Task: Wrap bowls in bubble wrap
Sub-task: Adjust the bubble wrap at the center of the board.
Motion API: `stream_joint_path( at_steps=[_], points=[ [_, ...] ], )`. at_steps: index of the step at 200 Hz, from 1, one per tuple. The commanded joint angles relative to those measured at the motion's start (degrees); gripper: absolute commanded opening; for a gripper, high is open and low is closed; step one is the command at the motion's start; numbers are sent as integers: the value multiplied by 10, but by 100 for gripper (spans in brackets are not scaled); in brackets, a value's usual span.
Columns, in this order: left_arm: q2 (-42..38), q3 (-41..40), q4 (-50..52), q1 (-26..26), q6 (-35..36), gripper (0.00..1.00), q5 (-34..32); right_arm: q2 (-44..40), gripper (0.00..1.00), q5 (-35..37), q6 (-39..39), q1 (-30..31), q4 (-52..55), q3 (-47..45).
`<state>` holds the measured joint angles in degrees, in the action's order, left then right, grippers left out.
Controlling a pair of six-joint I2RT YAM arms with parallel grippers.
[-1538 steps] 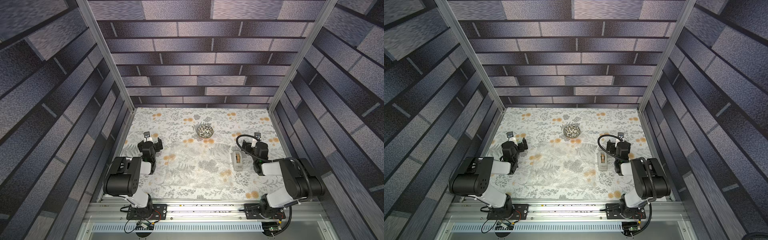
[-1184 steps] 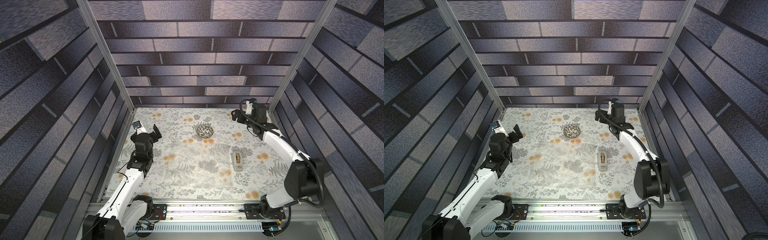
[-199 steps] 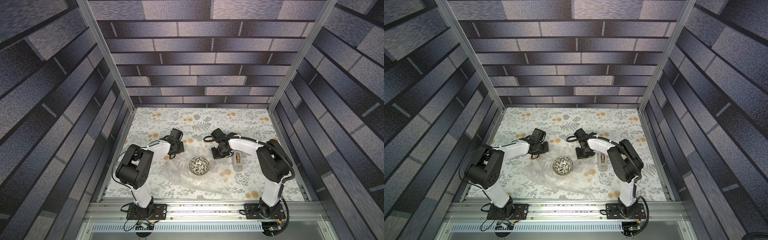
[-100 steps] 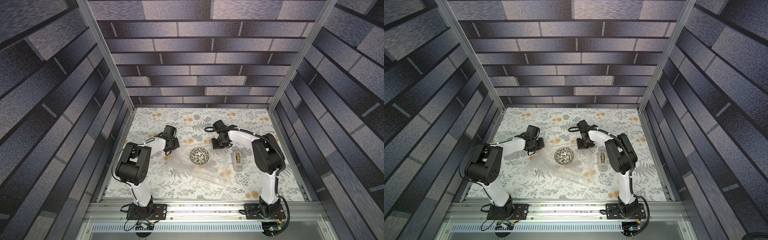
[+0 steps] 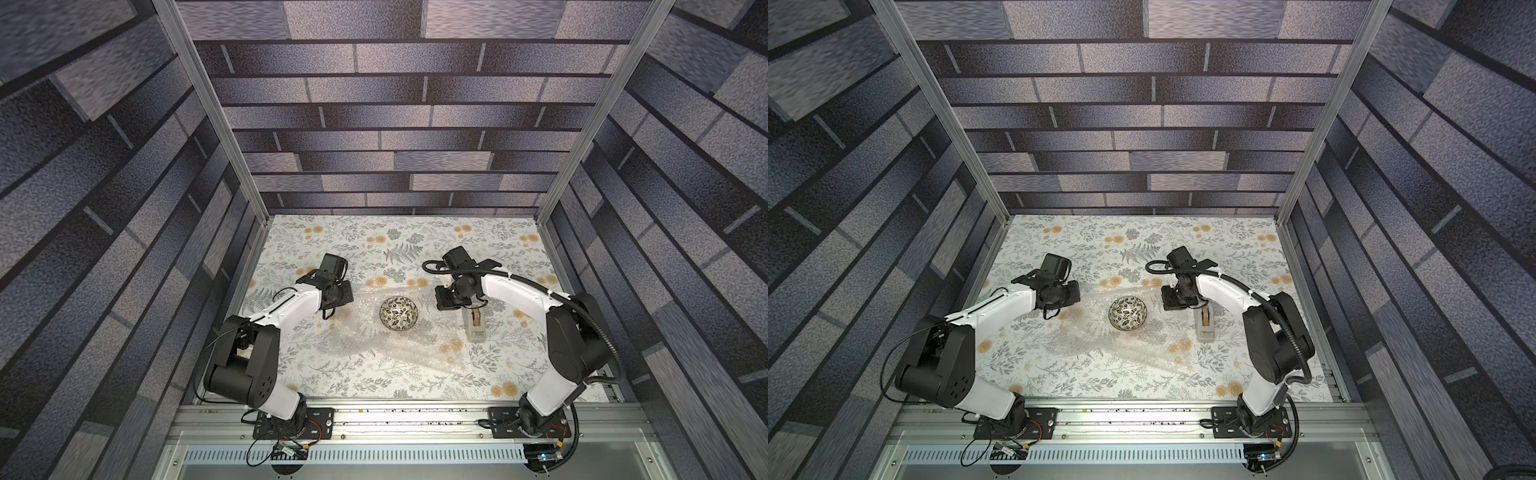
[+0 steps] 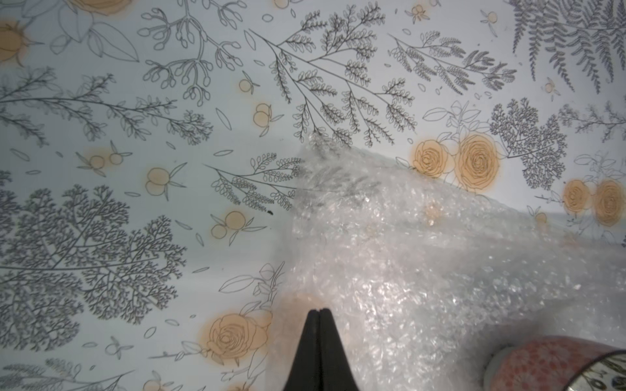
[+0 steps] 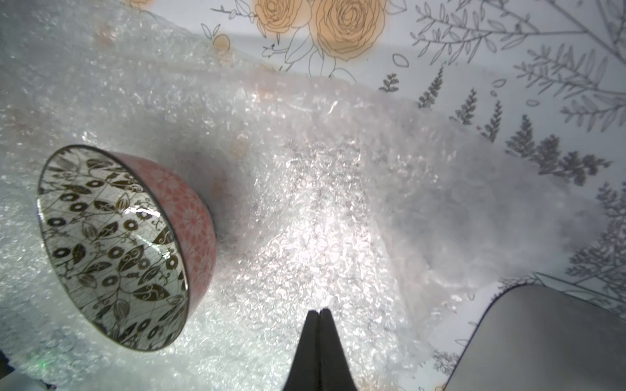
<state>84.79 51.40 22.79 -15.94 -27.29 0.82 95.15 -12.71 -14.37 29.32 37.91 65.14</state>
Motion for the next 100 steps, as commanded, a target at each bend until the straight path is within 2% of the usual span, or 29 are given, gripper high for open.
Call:
stream_joint_path(
  at_steps=[1, 9, 15, 25, 34, 56, 79, 100],
  points=[
    [-48, -11, 58, -6, 8, 2, -10, -49, 14, -76, -21, -3, 15, -61],
    [-62, -6, 67, -9, 9, 7, -15, -71, 29, -97, -35, -3, 6, -86],
    [-71, -1, 75, -12, 10, 14, -21, -89, 38, -109, -49, -3, -3, -106],
    [-83, 7, 82, -15, 11, 23, -32, -124, 48, -124, -75, -3, -17, -139],
    [-94, 15, 86, -16, 11, 29, -39, -158, 52, -129, -101, -3, -26, -169],
    [-105, 28, 79, -18, 12, 39, -36, -246, 57, -125, -154, -3, -34, -227],
    [-91, 37, 85, -26, 14, 42, -21, -315, 58, -94, -176, -3, 2, -255],
    [-83, 37, 118, -44, 12, 46, -32, -343, 58, -114, -185, -3, 15, -277]
  ],
)
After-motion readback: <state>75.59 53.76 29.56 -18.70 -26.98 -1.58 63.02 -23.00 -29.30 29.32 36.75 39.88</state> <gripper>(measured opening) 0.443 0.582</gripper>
